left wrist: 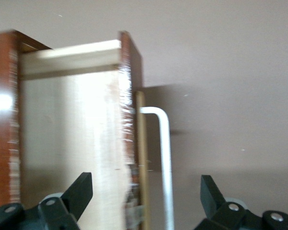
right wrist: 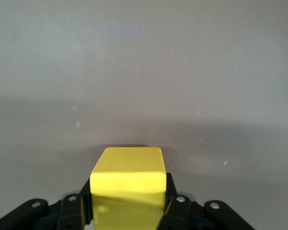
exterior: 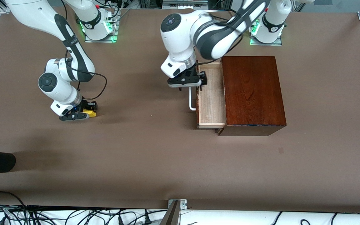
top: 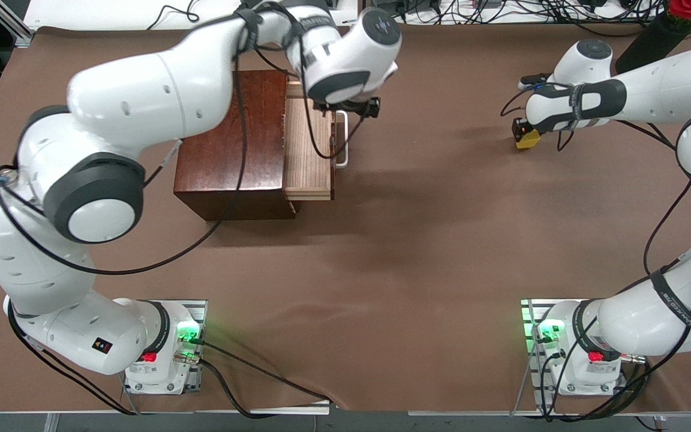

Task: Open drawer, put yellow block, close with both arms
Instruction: 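Lift the yellow cube with the right gripper while the left gripper withdraws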

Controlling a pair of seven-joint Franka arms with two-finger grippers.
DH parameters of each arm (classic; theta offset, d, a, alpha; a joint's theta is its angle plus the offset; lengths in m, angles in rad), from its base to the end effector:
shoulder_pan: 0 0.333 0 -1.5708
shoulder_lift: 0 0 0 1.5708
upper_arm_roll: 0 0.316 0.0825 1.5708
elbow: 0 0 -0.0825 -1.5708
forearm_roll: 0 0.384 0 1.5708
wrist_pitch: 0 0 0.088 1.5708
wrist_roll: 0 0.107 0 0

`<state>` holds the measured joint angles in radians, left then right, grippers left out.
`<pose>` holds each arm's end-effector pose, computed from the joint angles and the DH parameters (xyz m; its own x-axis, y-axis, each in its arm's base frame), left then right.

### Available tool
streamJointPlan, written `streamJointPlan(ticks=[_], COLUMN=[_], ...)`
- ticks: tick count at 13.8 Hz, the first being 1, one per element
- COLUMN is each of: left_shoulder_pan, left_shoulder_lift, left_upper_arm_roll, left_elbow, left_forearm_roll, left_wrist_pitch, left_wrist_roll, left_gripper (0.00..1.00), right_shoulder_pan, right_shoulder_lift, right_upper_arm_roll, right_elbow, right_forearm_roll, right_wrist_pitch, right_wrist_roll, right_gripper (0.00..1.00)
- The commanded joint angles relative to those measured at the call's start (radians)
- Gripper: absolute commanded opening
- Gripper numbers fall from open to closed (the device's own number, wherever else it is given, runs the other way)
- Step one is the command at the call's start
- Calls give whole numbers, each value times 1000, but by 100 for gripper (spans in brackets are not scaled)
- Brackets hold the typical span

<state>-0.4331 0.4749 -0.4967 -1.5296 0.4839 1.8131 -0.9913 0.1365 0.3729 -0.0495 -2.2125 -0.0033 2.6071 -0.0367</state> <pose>0.4665 -0.4812 0.4001 0.9910 -0.0679 0.1155 -0.0385 -0.9699 -0.2403 0.5530 0.0480 0.2098 0.9913 0.1299 0.0213 0.1295 -0.9914 0.0206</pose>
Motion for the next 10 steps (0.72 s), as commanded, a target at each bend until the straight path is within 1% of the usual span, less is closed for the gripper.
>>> streamJointPlan(ticks=[1, 3, 6, 7, 10], left_shoulder_pan=[82, 164, 314, 365, 522], left_shoulder_lift=[-99, -149, -191, -209, -225], left_upper_arm_roll=[-3, -5, -5, -3, -5], left_elbow=[0, 15, 68, 78, 127], left_forearm_roll=[-89, -129, -227, -252, -319], left_wrist_pitch=[-75, -138, -231, -263, -317], left_wrist_roll=[179, 296, 466, 530, 690], left_gripper=[100, 100, 100, 100, 100], right_shoulder_pan=[9, 21, 23, 23, 29], right_shoulder_lift=[-28, -37, -35, -34, -35], right_upper_arm_roll=[13, 33, 80, 98, 181], right_elbow=[71, 149, 340, 391, 500], right_forearm_roll=[-7, -14, -14, -12, -11], right_wrist_pitch=[-74, -157, -403, -467, -530], right_wrist_roll=[-17, -63, -124, -170, -311], right_gripper=[0, 0, 0, 0, 0])
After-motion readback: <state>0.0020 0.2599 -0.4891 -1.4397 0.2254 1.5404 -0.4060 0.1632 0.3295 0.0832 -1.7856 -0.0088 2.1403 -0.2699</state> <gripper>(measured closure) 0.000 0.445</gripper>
